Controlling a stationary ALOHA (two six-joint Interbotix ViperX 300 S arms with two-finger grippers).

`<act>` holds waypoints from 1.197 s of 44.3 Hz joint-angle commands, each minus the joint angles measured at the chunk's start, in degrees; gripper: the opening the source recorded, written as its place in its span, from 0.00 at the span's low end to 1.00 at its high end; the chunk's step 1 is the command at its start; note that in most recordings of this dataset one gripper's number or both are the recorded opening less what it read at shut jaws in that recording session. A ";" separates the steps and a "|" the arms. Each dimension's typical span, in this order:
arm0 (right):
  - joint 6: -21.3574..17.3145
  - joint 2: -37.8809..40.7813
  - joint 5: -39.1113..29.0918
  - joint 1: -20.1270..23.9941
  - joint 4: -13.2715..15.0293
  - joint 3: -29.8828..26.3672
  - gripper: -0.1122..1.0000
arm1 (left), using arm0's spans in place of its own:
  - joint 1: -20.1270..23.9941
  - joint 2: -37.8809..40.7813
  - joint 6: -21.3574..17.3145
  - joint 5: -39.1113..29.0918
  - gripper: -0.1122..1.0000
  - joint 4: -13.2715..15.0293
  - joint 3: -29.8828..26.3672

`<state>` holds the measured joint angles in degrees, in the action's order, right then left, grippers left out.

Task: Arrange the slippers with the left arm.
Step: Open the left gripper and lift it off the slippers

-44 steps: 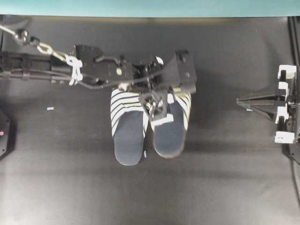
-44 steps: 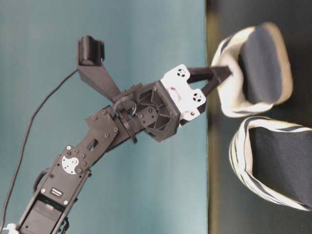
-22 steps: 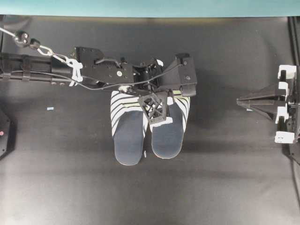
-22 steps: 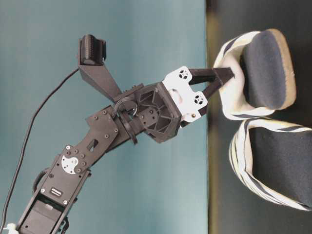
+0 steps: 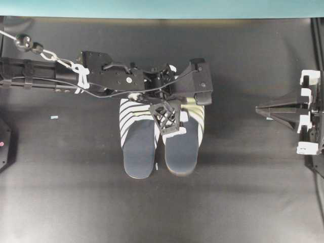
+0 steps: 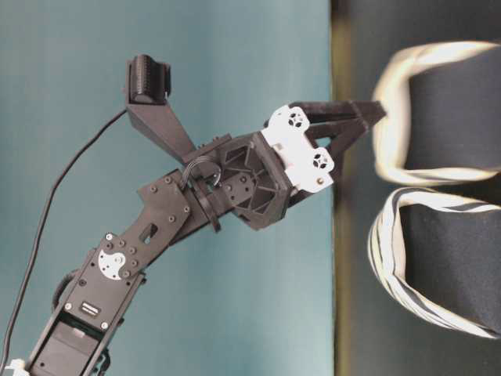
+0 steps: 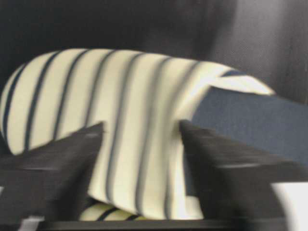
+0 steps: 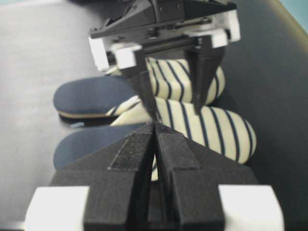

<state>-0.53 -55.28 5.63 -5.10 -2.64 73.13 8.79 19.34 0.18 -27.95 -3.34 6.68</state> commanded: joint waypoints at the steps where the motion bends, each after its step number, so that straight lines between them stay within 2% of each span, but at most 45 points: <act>1: -0.44 0.35 0.53 0.88 -0.09 -0.44 0.10 | -0.26 -2.02 0.09 0.26 0.78 0.00 -0.70; 4: -0.44 0.26 0.53 0.97 -0.09 -0.44 0.10 | -0.35 -3.25 0.00 0.35 0.88 0.00 -0.62; 10: -0.44 0.35 0.53 0.97 -0.09 -0.35 0.10 | -0.53 -6.42 -0.35 0.44 0.84 0.00 -0.18; 16: -0.44 0.35 0.53 0.97 -0.09 -0.26 0.10 | -0.79 -11.34 -2.81 0.62 0.85 0.00 1.76; 26: -0.44 0.26 0.53 0.97 -0.09 -0.18 0.10 | -1.32 -20.13 -4.83 3.87 0.85 0.00 7.91; 38: -0.44 0.26 0.53 0.97 -0.18 -0.09 0.10 | -1.32 -28.83 -4.13 12.39 0.85 0.00 18.72; 46: -0.35 0.26 0.53 0.97 -0.18 -0.09 0.10 | -1.32 -34.89 -3.87 21.97 0.84 0.00 26.28; 53: -0.35 0.26 0.62 0.97 -0.09 -0.09 0.10 | -1.23 -38.06 -3.87 26.28 0.84 0.00 29.71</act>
<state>-0.53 -55.28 5.63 -4.66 -2.64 73.39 7.56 -16.26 -3.78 -3.78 -3.34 35.77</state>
